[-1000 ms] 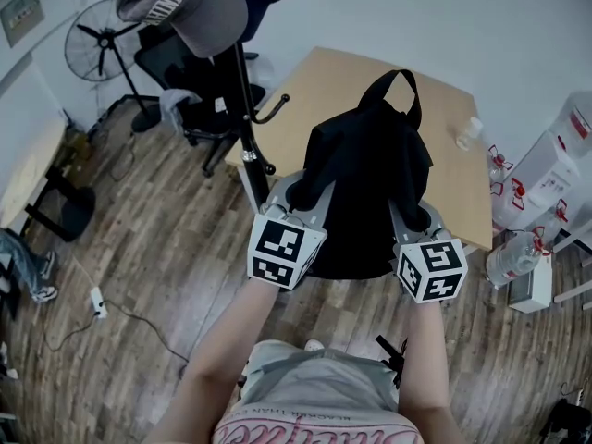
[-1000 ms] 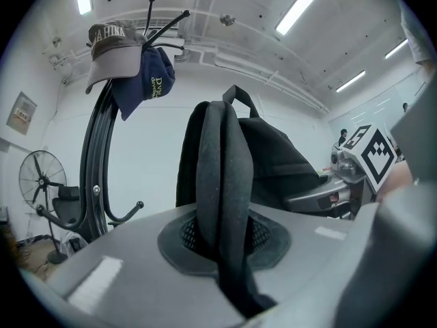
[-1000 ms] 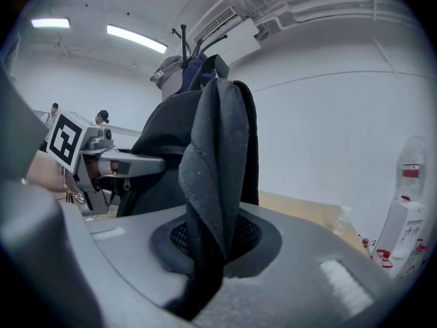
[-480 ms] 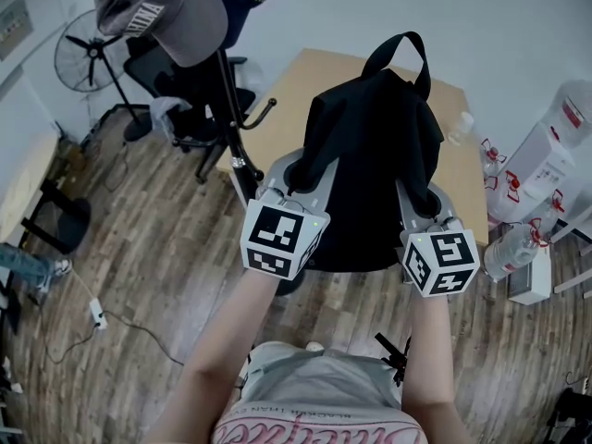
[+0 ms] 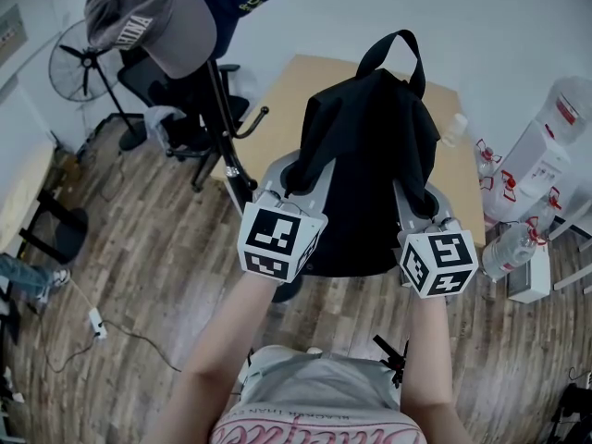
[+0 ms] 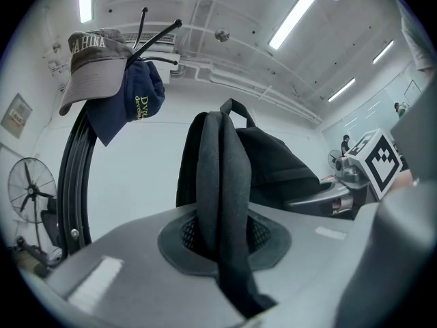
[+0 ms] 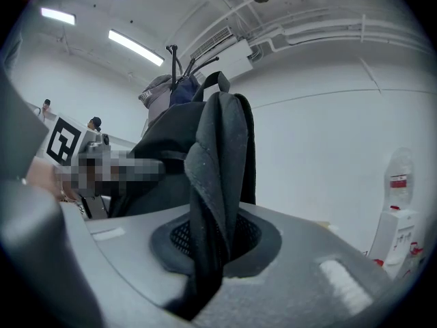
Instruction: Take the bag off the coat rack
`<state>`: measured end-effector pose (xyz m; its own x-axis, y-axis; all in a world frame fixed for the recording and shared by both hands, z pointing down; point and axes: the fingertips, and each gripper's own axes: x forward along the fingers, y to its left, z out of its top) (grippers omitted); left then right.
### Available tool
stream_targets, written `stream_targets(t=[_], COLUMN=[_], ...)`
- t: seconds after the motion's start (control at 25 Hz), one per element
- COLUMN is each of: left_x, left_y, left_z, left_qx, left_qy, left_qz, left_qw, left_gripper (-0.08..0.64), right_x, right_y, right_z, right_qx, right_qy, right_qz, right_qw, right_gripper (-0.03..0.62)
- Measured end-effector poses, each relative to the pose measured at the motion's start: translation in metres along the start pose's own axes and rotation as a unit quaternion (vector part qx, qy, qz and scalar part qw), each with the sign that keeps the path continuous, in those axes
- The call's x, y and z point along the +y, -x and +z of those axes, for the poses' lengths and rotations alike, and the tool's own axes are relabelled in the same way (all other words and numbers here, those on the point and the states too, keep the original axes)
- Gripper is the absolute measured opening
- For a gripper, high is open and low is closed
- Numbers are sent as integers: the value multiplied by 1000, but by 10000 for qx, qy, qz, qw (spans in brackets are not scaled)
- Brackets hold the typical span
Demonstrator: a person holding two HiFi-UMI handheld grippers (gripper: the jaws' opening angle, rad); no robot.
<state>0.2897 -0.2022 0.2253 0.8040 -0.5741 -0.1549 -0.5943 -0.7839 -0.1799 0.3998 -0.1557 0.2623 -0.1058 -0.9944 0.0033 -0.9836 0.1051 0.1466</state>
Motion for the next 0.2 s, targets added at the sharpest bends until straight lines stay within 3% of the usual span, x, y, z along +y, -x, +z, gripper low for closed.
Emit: stream_targets(t=[0.2], left_x=[2], left_y=[-1], left_z=[0], left_qx=[8], left_qy=[30], left_qz=[37], left_qw=[10000], left_gripper=[61], right_x=[-1], right_y=[-3], right_z=[0], right_qx=[25], right_qy=[-8], right_qz=[19], right_qw=[10000], right_gripper=[32])
